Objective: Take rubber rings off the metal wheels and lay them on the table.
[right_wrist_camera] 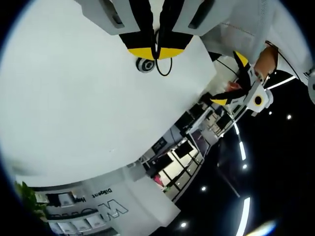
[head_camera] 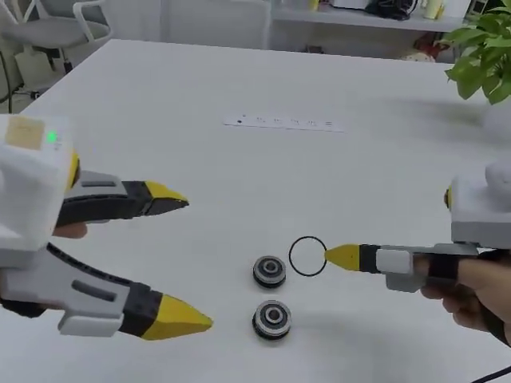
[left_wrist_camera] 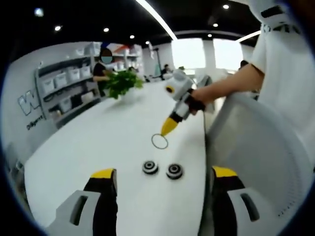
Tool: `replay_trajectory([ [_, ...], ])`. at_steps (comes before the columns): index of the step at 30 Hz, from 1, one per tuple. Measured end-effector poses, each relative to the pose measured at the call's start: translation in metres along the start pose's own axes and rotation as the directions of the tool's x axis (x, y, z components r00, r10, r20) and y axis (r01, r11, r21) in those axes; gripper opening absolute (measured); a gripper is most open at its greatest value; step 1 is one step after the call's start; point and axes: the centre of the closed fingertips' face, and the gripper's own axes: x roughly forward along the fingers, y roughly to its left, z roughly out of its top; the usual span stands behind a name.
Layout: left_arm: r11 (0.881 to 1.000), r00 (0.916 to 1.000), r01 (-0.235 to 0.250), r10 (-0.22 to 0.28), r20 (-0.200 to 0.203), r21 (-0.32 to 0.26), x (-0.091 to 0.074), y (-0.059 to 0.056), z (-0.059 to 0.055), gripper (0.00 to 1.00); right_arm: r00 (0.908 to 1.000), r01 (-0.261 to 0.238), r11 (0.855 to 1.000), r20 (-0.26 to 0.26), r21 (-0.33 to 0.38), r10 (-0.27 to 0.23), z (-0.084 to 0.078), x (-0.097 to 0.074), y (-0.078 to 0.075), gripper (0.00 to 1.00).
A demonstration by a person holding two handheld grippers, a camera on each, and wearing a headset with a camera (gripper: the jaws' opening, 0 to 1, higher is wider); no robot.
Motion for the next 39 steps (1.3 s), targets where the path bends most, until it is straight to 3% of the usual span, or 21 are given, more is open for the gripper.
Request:
replay_trajectory([
  [5, 0.995, 0.9975, -0.07, 0.07, 0.006, -0.066, -0.016, 0.003, -0.014, 0.84, 0.9998, -0.001, 1.0, 0.019, 0.0, 0.001, 0.004, -0.002, 0.001, 0.0],
  [10, 0.988, 0.9939, -0.107, 0.11, 0.014, -0.111, -0.02, 0.003, -0.024, 0.88, 0.9996, 0.001, 1.0, 0.027, -0.006, -0.001, 0.007, -0.003, 0.002, 0.0],
  [14, 0.984, 0.9939, -0.104, 0.108, 0.022, -0.147, -0.015, -0.003, -0.029, 0.89, 0.9991, -0.001, 1.0, 0.042, -0.008, 0.002, 0.011, -0.005, 0.003, 0.0],
  [21, 0.987, 0.9942, -0.097, 0.09, -0.058, -0.13, -0.011, -0.015, -0.052, 0.89, 0.9981, -0.007, 1.0, 0.061, -0.016, 0.008, 0.017, -0.006, 0.01, 0.0],
  [23, 0.985, 0.9935, -0.107, 0.101, -0.051, -0.136, -0.012, -0.013, -0.05, 0.89, 0.9981, -0.011, 1.0, 0.061, -0.027, 0.013, 0.018, -0.004, 0.013, 0.0],
  [26, 0.98, 0.9929, -0.118, 0.119, -0.008, -0.16, -0.014, -0.009, -0.043, 0.89, 0.9983, -0.016, 0.999, 0.056, -0.039, 0.018, 0.018, -0.002, 0.017, 0.0],
  [32, 0.973, 0.9885, -0.146, 0.151, 0.012, -0.177, -0.018, -0.003, -0.041, 0.89, 0.9951, -0.04, 0.998, 0.088, -0.046, 0.044, 0.029, -0.001, 0.028, 0.0],
  [39, 0.974, 0.9895, -0.139, 0.144, 0.016, -0.182, -0.017, -0.004, -0.04, 0.89, 0.9906, -0.073, 0.996, 0.113, -0.052, 0.078, 0.038, 0.007, 0.043, 0.0],
])
